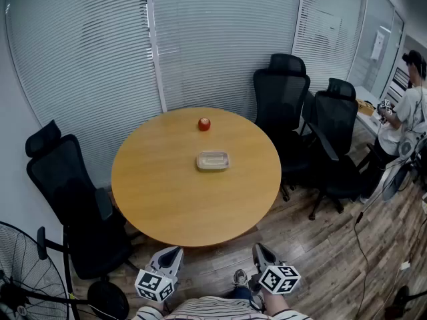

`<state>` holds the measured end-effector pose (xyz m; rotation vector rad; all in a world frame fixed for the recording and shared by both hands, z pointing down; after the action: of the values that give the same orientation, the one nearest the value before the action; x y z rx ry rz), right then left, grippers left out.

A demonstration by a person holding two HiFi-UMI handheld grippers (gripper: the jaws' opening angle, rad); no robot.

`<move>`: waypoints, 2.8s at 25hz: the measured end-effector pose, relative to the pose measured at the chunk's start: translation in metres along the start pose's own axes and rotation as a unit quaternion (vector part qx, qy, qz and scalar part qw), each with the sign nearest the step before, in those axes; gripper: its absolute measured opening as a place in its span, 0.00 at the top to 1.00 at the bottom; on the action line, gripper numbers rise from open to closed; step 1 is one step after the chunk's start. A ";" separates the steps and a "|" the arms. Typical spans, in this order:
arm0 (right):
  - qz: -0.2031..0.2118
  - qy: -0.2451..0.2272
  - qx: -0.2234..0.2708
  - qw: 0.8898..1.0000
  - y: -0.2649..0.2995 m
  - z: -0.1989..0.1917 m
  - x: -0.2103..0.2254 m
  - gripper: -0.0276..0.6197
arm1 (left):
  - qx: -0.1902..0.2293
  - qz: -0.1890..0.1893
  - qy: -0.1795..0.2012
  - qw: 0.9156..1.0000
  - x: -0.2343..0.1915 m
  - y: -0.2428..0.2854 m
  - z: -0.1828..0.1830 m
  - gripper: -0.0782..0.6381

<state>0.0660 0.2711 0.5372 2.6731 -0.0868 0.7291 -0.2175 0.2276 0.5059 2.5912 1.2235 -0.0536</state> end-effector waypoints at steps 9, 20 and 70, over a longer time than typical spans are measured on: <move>0.022 -0.024 0.009 0.999 0.019 0.018 -0.004 0.91 | 0.011 0.006 -0.003 1.000 -0.005 0.009 0.007 0.85; 0.085 -0.051 -0.036 0.994 0.077 0.057 0.028 0.53 | 0.022 0.005 -0.044 0.999 0.000 0.093 0.021 0.61; 0.035 -0.017 -0.042 0.998 0.302 0.099 -0.003 0.53 | 0.008 -0.009 -0.070 0.997 -0.220 0.214 0.051 0.61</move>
<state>0.0642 -0.0460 0.5568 2.6147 -0.2165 0.6861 -0.1916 -0.0810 0.5387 2.5430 1.2000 -0.2450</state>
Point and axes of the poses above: the fingertips, and each gripper's own axes: y forward along the fingers, x to its right, z out of its top, the point moved 4 cm from there along -y, backward along the fingers, and after that the axes turned 5 degrees about -z, right-handed, at the moved point
